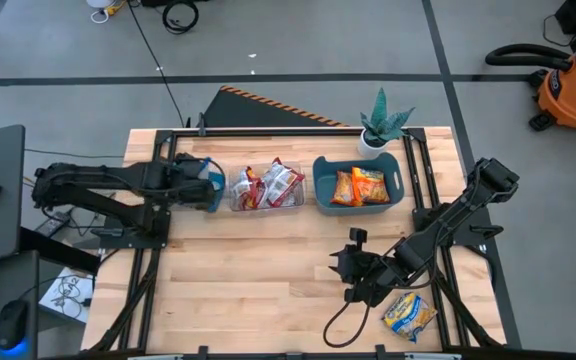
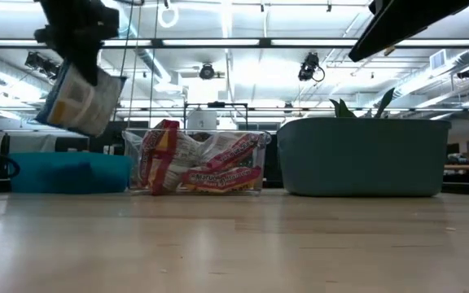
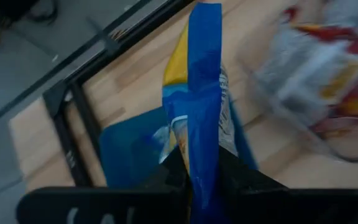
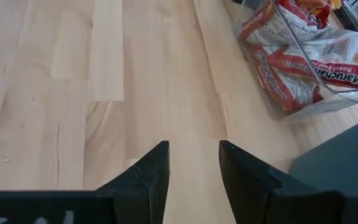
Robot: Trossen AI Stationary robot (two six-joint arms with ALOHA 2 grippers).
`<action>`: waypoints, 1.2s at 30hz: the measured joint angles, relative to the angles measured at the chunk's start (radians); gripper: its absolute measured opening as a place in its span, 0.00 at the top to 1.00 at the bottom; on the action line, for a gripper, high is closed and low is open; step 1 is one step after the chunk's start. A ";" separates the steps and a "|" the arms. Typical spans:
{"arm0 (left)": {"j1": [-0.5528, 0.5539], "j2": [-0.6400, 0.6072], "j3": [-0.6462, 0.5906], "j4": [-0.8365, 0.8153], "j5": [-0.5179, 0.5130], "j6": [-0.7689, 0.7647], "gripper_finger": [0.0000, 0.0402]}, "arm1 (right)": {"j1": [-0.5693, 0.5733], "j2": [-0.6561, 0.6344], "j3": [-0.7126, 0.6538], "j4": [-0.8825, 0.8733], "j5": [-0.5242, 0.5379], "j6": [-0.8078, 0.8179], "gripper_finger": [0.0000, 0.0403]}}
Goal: Sort Maruchan noodles
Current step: Put the blue noodle pack into the blue bin
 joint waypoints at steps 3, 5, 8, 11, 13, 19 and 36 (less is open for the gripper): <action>0.045 0.019 -0.009 -0.047 0.005 -0.030 0.89 | 0.000 0.000 0.000 0.006 0.000 -0.007 0.64; 0.085 0.042 -0.021 -0.057 0.004 -0.038 0.89 | 0.000 0.000 0.000 0.011 0.000 -0.009 0.64; 0.144 0.088 -0.036 -0.068 -0.002 -0.031 0.89 | 0.000 0.000 0.000 0.036 0.000 -0.026 0.64; 0.198 0.134 -0.051 -0.071 -0.048 0.004 0.89 | 0.000 0.000 0.000 0.049 -0.002 -0.041 0.64; 0.234 0.167 -0.051 -0.073 -0.096 0.026 0.89 | 0.000 0.000 0.000 0.049 -0.008 -0.044 0.64; 0.326 0.237 -0.054 -0.024 -0.115 0.138 0.89 | 0.000 0.000 0.000 0.045 -0.033 -0.052 0.64; 0.287 0.310 -0.100 0.075 0.163 0.226 0.57 | 0.016 0.000 -0.005 0.043 -0.035 -0.030 0.64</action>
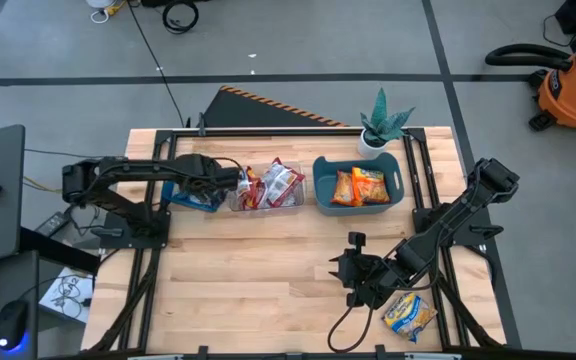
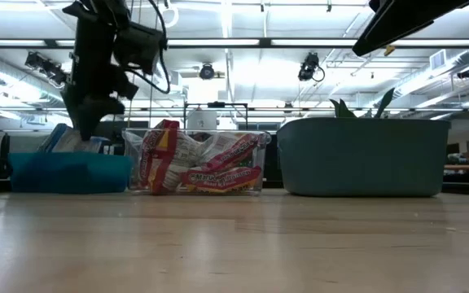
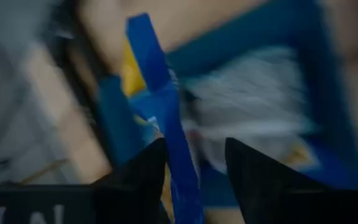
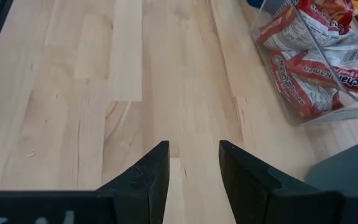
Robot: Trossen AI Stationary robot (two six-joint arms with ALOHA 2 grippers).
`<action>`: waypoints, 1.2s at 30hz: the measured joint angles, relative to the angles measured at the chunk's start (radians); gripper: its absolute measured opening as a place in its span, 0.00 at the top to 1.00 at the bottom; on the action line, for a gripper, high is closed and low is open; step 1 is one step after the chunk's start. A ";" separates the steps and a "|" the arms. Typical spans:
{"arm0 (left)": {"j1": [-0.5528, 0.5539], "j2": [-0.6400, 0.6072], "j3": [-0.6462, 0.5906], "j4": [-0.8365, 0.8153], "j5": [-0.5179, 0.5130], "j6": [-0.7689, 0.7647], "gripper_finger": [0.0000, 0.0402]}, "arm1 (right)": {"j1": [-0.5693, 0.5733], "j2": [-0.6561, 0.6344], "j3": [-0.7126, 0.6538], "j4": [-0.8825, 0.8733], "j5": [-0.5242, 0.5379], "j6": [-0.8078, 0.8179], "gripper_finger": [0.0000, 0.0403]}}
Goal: Sort Maruchan noodles
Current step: Put the blue noodle pack into the blue bin
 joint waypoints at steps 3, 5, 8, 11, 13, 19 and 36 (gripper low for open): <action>-0.003 -0.027 0.001 0.062 0.161 0.030 0.53 | 0.000 0.000 0.000 -0.002 0.000 -0.001 0.64; -0.003 -0.050 0.003 0.074 0.220 0.058 0.52 | 0.000 0.000 0.000 -0.006 0.000 -0.002 0.64; -0.003 -0.086 0.019 0.007 0.153 0.015 0.53 | 0.000 0.000 0.000 -0.006 0.000 -0.003 0.64; -0.002 -0.115 0.019 -0.036 0.059 -0.041 0.55 | 0.000 0.000 0.000 -0.006 0.000 -0.004 0.64; -0.002 -0.118 0.019 -0.063 -0.007 -0.058 0.57 | 0.000 0.000 0.000 -0.006 0.000 -0.004 0.64; -0.005 -0.119 0.003 -0.074 -0.118 -0.102 0.61 | 0.000 0.000 0.000 -0.006 0.000 -0.004 0.64; 0.032 -0.052 -0.111 0.090 0.146 0.011 0.61 | 0.002 0.000 0.000 0.001 0.000 -0.012 0.64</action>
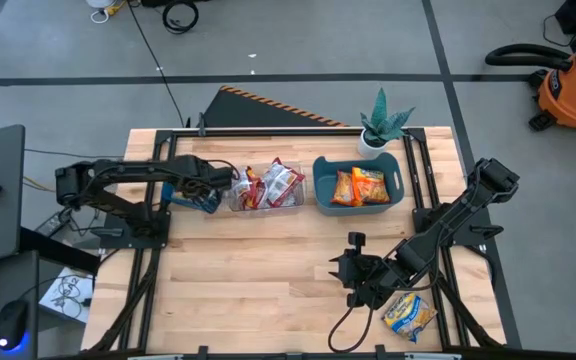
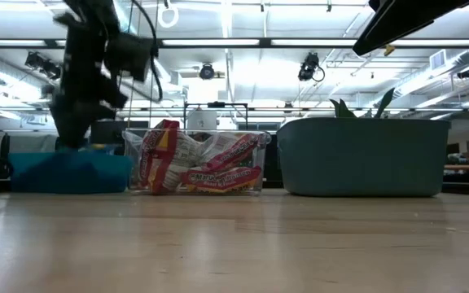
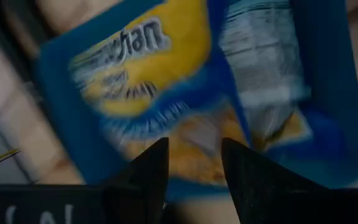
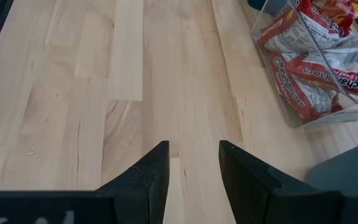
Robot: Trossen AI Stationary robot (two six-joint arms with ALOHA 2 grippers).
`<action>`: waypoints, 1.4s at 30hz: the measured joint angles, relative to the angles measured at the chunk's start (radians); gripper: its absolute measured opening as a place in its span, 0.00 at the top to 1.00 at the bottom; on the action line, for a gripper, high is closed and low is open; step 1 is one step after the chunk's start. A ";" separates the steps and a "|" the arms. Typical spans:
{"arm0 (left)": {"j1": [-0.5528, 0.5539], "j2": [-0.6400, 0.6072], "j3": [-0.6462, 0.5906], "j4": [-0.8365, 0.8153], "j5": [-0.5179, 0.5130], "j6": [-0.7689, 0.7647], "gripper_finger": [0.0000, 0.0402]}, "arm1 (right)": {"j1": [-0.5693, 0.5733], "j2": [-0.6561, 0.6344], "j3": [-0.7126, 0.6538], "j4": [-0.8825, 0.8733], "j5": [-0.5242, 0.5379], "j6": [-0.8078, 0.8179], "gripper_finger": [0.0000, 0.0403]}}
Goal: Sort Maruchan noodles
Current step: Put the blue noodle pack into the blue bin
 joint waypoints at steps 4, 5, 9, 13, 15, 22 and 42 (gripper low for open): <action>-0.033 -0.047 0.117 -0.125 -0.026 -0.012 0.61 | 0.000 -0.001 0.000 -0.017 -0.020 -0.016 0.64; -0.050 -0.062 0.143 -0.123 -0.032 -0.011 0.61 | 0.000 -0.001 0.000 -0.025 -0.044 -0.018 0.64; -0.166 -0.112 0.199 0.010 -0.032 0.030 0.61 | 0.001 0.000 0.000 -0.061 -0.266 -0.043 0.64; -0.308 -0.129 0.201 0.235 -0.037 0.063 0.61 | 0.015 0.000 0.000 -0.130 -0.450 0.024 0.64; -0.370 -0.128 0.201 0.328 -0.050 0.063 0.61 | 0.037 0.000 0.000 -0.188 -0.493 0.058 0.64; -0.523 -0.103 0.201 0.565 -0.069 0.066 0.61 | 0.129 0.000 -0.037 -0.260 -0.560 0.174 0.64; -0.605 -0.093 0.199 0.574 -0.087 0.045 0.61 | 0.199 0.295 0.125 -0.298 -0.807 0.269 0.63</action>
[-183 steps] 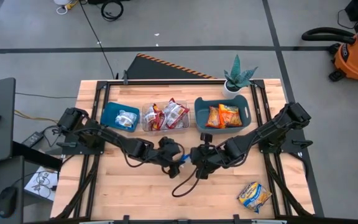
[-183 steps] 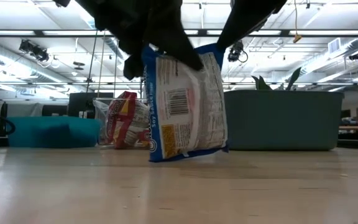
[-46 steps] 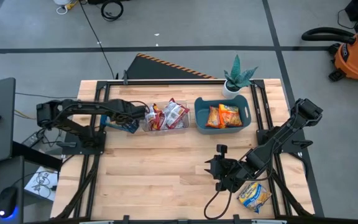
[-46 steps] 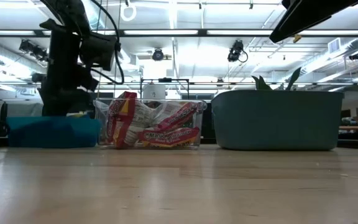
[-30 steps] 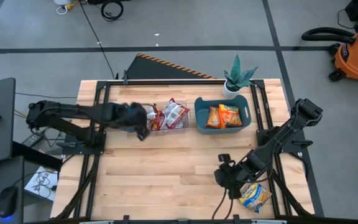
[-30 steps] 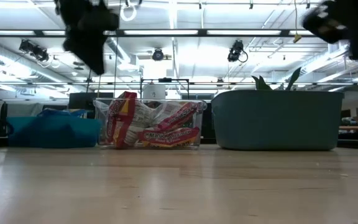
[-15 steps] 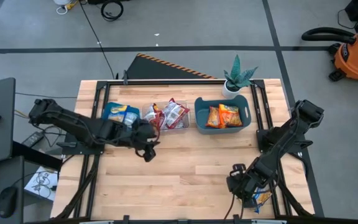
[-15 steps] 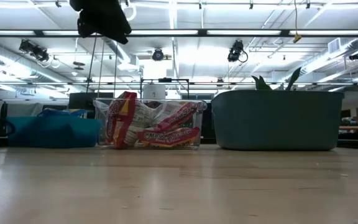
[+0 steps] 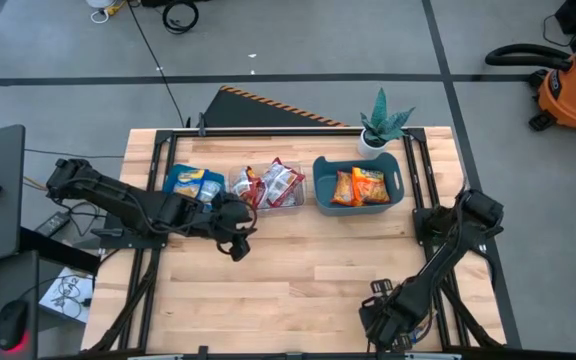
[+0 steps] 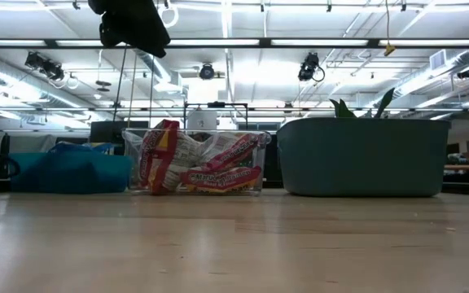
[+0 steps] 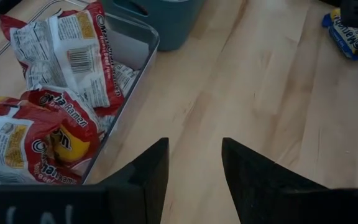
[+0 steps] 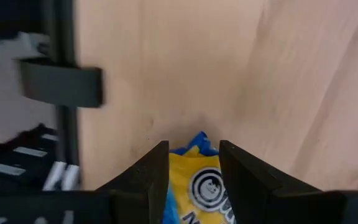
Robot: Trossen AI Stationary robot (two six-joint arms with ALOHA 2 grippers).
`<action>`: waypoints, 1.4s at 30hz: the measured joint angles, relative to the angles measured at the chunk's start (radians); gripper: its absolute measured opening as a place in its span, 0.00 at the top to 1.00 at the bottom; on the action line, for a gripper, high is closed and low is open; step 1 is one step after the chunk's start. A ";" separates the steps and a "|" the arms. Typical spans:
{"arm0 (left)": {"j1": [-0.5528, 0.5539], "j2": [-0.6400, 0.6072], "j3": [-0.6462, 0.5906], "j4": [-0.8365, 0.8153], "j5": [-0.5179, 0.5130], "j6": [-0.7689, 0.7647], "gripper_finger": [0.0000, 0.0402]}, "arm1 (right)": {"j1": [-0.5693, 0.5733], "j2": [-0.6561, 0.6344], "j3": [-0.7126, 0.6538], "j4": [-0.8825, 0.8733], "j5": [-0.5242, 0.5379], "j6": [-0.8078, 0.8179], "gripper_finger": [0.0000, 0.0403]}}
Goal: Sort Maruchan noodles
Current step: Put the blue noodle pack into the blue bin
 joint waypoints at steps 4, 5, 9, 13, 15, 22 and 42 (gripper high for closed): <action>0.000 0.000 0.000 -0.002 0.002 0.007 0.61 | 0.010 0.047 0.002 -0.009 0.009 -0.001 0.64; 0.000 0.000 0.000 -0.002 0.002 0.007 0.61 | 0.010 0.058 0.002 -0.013 0.016 -0.001 0.64; 0.000 0.000 0.000 -0.002 0.002 0.006 0.61 | 0.009 0.091 0.005 -0.027 0.033 -0.018 0.64; 0.000 0.000 0.000 -0.002 0.002 0.006 0.61 | 0.010 0.094 0.006 -0.030 0.050 -0.053 0.69; 0.000 0.000 0.000 -0.002 0.002 0.006 0.61 | 0.009 0.093 0.006 -0.032 0.053 -0.068 0.73; 0.000 0.000 0.000 -0.002 0.002 0.003 0.61 | 0.003 0.093 0.004 -0.040 0.052 -0.121 0.92; -0.040 0.055 0.001 0.036 0.056 -0.005 0.61 | -0.136 -0.175 0.001 -0.063 0.431 -0.158 0.95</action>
